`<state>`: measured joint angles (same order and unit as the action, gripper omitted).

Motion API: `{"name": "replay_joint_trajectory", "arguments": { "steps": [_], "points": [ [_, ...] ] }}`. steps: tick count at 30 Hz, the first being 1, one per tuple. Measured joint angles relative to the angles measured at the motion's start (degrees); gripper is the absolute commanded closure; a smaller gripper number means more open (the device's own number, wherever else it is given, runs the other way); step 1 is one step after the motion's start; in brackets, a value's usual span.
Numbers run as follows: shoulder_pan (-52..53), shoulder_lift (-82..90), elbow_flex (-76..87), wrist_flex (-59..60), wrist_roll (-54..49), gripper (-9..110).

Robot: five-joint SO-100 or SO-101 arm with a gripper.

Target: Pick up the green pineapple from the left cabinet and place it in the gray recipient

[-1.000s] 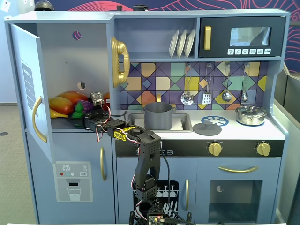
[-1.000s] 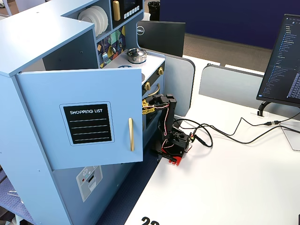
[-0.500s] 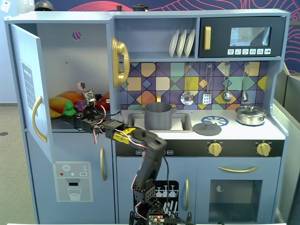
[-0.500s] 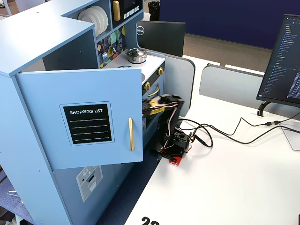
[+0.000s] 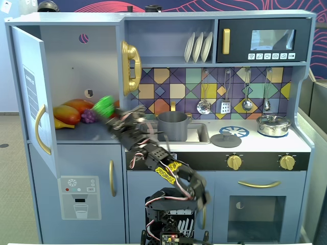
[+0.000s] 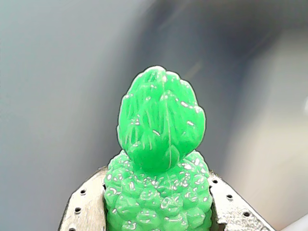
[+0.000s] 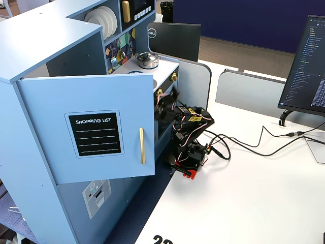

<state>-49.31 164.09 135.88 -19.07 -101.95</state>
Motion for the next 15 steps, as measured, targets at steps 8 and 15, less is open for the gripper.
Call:
{"name": "replay_joint_trajectory", "arguments": {
  "steps": [8,15],
  "points": [
    [30.85,5.01,-1.49,1.76,15.29,102],
    [45.70,-3.16,-12.92,22.50,21.27,102]
  ]
}}
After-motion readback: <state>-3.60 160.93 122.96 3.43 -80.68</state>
